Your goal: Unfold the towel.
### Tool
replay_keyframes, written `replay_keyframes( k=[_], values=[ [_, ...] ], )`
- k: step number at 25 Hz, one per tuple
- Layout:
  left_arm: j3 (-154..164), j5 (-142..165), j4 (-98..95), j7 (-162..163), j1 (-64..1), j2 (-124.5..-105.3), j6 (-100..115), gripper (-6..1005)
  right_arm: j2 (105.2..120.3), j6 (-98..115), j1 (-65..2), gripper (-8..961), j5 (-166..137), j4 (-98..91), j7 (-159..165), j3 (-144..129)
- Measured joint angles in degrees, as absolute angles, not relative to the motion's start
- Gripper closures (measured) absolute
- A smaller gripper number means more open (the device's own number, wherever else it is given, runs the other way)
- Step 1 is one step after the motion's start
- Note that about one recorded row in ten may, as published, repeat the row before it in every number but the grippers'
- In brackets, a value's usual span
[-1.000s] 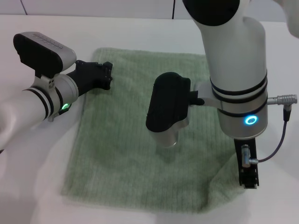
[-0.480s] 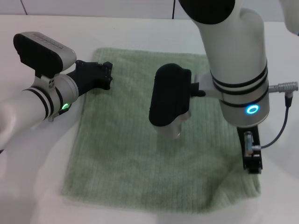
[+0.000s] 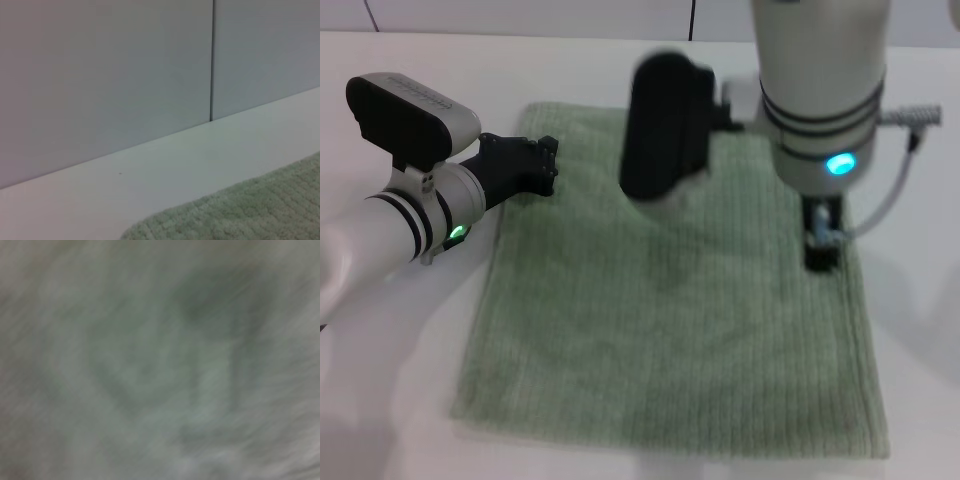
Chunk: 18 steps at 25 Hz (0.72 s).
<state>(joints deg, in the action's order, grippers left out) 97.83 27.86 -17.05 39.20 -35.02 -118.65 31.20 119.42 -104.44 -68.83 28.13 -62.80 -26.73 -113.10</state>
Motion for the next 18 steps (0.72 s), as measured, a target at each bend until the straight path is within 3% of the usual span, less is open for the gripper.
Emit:
replay_keyframes(
  k=[7, 18],
  values=[
    [97.9, 27.86, -17.5, 39.2, -34.77, -118.65, 31.2, 1000, 119.39, -90.71, -63.08, 600, 23.24, -70.55, -26.73, -105.42],
    [97.82, 27.52, -18.32, 39.52, -34.37, -118.56, 31.25, 1000, 119.3, -54.5, -45.39, 603, 25.3, -78.1, -27.84, -101.39]
  ],
)
